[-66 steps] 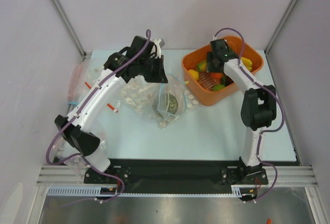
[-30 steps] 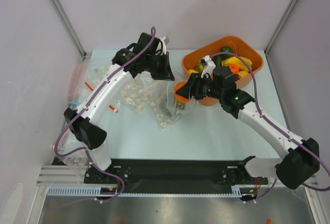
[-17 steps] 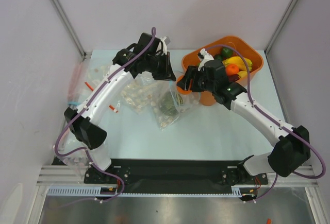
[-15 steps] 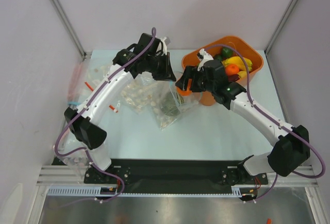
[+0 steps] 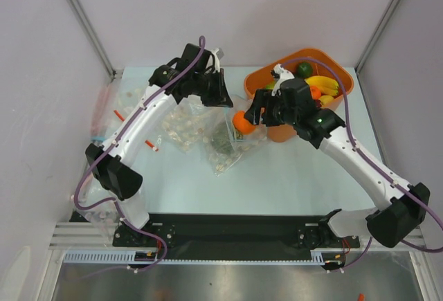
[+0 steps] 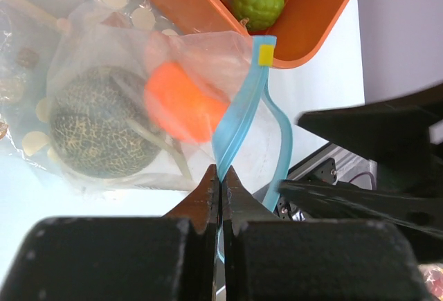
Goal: Place the food in the zip-top bag and seal the zipper
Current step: Place the fake fruit in the zipper food storage bag, then adjust the zipper food storage bag at the center of the board.
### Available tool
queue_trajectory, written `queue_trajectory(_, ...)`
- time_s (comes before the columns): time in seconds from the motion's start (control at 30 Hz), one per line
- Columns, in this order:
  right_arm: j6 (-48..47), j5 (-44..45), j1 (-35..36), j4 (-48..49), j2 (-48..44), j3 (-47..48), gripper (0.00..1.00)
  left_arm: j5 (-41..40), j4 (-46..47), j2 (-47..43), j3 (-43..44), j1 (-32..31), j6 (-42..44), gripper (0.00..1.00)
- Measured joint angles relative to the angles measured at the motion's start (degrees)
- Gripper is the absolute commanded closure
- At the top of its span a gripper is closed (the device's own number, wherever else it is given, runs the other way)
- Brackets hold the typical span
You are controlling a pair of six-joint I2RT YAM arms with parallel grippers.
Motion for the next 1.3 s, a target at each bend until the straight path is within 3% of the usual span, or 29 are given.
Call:
queue_trajectory(0.2,1.5,4.2,0.0,-7.7,-2.6,3.5,0.34,0.0,0.2,0.0,0.0,0.1,0.0,1.00)
queue_trajectory(0.43,2.7,4.6,0.0,-11.3,-1.3,2.0,0.44,0.0,0.3,0.0,0.0,0.1,0.0,1.00)
queue_trajectory(0.53,3.2,4.6,0.0,-12.1,-0.3,1.0,0.73,0.0,0.3,0.0,0.0,0.1,0.0,1.00)
queue_trajectory(0.57,3.6,4.6,0.0,-12.5,-0.2,0.7,0.91,0.0,0.3,0.0,0.0,0.1,0.0,1.00)
queue_trajectory(0.6,3.8,4.7,0.0,-12.8,-0.2,0.6,0.98,0.0,0.3,0.0,0.0,0.1,0.0,1.00)
queue_trajectory(0.77,3.9,6.0,0.0,-15.9,0.3,3.4,1.00,-0.2,-2.4,0.5,1.3,0.0,0.3,1.00)
queue_trajectory(1.0,2.8,5.6,0.0,-16.2,3.1,14.6,1.00,-2.4,-11.4,2.8,7.5,-2.0,3.0,1.00)
queue_trajectory(1.3,2.3,1.8,2.4,-13.1,11.9,17.6,1.00,-3.7,-16.8,2.8,7.7,-6.8,5.0,1.00)
